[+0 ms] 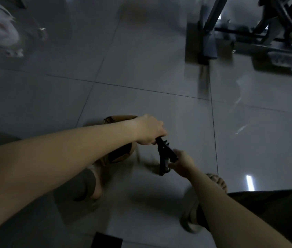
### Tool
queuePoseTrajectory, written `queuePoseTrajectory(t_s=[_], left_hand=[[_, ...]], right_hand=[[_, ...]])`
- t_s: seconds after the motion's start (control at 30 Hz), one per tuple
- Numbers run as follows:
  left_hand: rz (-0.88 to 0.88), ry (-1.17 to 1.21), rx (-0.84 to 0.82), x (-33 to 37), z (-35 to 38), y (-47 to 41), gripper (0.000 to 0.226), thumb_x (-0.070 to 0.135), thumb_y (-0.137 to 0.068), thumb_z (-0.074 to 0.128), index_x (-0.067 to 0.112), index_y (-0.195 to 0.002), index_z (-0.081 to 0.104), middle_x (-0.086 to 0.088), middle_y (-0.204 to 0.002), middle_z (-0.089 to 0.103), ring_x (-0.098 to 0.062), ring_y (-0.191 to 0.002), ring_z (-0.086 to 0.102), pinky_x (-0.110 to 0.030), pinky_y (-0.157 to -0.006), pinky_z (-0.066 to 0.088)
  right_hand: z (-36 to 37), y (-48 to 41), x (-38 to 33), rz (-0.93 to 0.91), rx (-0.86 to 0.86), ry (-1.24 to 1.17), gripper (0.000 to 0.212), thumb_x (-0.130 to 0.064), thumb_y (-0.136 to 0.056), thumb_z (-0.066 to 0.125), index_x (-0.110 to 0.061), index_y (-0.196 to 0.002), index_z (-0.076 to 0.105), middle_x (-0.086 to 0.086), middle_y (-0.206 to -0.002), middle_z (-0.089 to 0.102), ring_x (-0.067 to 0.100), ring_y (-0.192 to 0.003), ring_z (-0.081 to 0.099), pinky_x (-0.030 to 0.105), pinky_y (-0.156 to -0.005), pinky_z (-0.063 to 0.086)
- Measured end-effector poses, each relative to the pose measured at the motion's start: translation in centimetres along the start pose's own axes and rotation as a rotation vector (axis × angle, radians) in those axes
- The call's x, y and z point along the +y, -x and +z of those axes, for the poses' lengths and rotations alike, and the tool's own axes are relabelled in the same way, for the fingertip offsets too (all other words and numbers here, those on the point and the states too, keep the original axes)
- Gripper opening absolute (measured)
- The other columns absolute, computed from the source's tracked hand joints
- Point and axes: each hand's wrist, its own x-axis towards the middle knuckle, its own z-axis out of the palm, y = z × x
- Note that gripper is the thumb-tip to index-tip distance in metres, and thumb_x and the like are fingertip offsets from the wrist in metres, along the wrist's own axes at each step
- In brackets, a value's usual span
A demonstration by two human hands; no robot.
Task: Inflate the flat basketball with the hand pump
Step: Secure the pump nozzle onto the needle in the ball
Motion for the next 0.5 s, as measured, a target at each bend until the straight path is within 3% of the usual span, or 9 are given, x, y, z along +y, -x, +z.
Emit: queuePoseTrajectory(t_s=[0.13, 0.3, 0.4, 0.5], left_hand=[[0.101, -0.09, -0.017, -2.7, 1.8, 1.8, 0.022, 0.034, -0.094, 0.058, 0.027, -0.114, 0.056, 0.003, -0.106, 0.062, -0.021, -0.09, 0.064, -0.043, -0.074, 0.055], [0.22, -0.072, 0.122, -3.6, 3.4, 2.0, 0.023, 0.014, -0.095, 0.053, 0.023, -0.116, 0.055, 0.0, -0.103, 0.055, -0.019, -0.087, 0.057, -0.036, -0.073, 0.052], [0.228, -0.034, 0.173, -4.0, 3.5, 1.7, 0.023, 0.013, -0.095, 0.052, 0.021, -0.115, 0.059, -0.002, -0.102, 0.056, -0.02, -0.086, 0.056, -0.037, -0.073, 0.052], [0.232, -0.059, 0.172, -4.1, 3.1, 1.0, 0.023, 0.014, -0.096, 0.05, 0.023, -0.115, 0.059, 0.0, -0.099, 0.053, -0.017, -0.083, 0.053, -0.035, -0.073, 0.05]], right_hand=[[0.8, -3.5, 2.9, 0.059, -0.119, 0.228, 0.041, -0.004, -0.093, 0.052, -0.012, -0.133, 0.055, 0.011, -0.136, 0.054, 0.028, -0.123, 0.054, 0.039, -0.105, 0.044], [3.0, -9.6, 3.6, -0.118, -0.257, 0.467, 0.059, -0.006, -0.09, 0.052, -0.02, -0.147, 0.039, 0.004, -0.151, 0.034, 0.031, -0.13, 0.046, 0.043, -0.108, 0.041], [4.7, -11.7, 4.0, -0.157, -0.31, 0.484, 0.044, -0.027, -0.096, 0.054, -0.024, -0.139, 0.048, 0.003, -0.14, 0.049, 0.026, -0.12, 0.054, 0.04, -0.1, 0.047], [5.7, -11.4, 6.8, -0.064, -0.25, 0.522, 0.028, -0.022, -0.098, 0.051, -0.017, -0.124, 0.057, 0.008, -0.123, 0.061, 0.026, -0.106, 0.06, 0.04, -0.092, 0.051]])
